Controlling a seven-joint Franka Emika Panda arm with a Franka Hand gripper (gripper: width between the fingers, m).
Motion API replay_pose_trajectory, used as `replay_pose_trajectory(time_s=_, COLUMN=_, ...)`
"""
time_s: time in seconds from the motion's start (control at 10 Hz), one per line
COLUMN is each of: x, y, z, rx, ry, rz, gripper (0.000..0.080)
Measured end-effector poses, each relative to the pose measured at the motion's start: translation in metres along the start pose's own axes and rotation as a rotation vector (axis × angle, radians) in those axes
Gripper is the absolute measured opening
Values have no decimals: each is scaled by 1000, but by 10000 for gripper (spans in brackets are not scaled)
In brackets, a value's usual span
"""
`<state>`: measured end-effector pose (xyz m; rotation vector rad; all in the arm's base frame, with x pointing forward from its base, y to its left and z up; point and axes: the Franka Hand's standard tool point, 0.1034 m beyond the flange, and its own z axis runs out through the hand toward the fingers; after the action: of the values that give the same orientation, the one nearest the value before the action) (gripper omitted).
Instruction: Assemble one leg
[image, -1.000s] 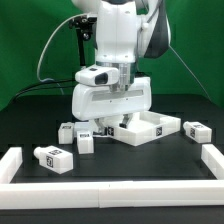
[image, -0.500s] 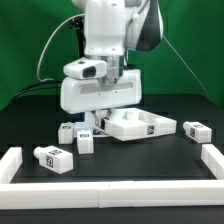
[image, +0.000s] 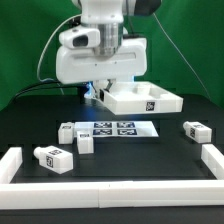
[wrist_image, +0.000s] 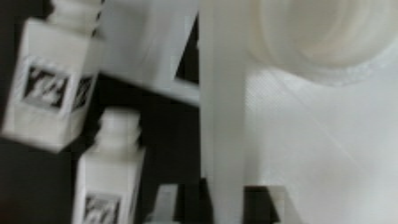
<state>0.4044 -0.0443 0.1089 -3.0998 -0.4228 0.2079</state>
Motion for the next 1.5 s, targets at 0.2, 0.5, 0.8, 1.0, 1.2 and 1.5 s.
replay_pose_trajectory(time_s=0.2, x=25, y=10, z=-12, rx=20, ry=-23, rz=150, gripper=54)
replay_pose_trajectory(time_s=0.5, x=35, y=15, z=-12, rx=23, ry=-45, rz=147, gripper=54)
replay_pose_trajectory(time_s=0.8, x=36, y=16, z=-8, rx=26, ry=-54, rz=168, gripper=54)
replay_pose_trajectory(time_s=1.0, x=64, y=28, z=3, rx=34, ry=-51, rz=221, gripper=54)
replay_pose_trajectory(time_s=1.2, x=95, y=44, z=18, rx=46, ry=20, rz=263, gripper=54)
replay_pose_trajectory(time_s=1.5, x=89, y=38, z=18, rx=52, ry=5, rz=257, gripper=54)
